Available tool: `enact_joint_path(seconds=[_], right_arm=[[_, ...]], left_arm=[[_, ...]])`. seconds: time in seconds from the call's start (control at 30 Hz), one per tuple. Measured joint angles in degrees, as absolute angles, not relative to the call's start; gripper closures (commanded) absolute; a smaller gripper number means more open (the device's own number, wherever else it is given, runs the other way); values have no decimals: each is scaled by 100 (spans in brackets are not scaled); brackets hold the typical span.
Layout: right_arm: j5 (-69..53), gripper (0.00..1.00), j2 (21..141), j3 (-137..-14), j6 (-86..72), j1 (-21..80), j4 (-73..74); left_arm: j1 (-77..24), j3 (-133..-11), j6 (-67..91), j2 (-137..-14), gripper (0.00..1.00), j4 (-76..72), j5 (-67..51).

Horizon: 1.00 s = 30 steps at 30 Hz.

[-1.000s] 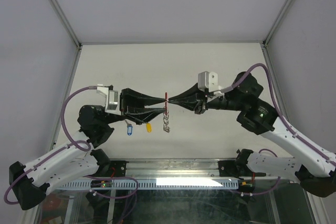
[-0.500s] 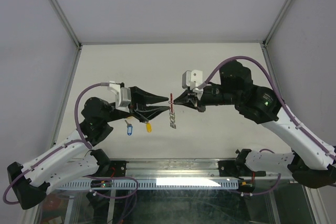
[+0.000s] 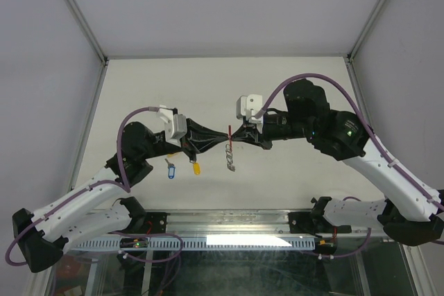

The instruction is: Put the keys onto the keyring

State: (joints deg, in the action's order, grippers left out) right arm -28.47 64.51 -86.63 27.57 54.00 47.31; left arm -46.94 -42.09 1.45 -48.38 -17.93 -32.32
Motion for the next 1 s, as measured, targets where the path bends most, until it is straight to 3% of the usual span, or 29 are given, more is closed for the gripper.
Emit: enact_joint_path(seconds=[0.2, 0.6, 1.0], right_arm=[[-2827, 100, 6438, -8626, 2749, 5400, 4663], [-2827, 77, 5898, -7800, 2399, 5406, 3649], [-2775, 71, 5570, -7207, 2038, 5406, 2751]], left_arm=[[-4694, -4209, 139, -4827, 100, -1811, -3247], [-4694, -3979, 607, -4635, 100, -2567, -3258], [-4694, -3938, 812, -4611, 100, -2915, -3308]])
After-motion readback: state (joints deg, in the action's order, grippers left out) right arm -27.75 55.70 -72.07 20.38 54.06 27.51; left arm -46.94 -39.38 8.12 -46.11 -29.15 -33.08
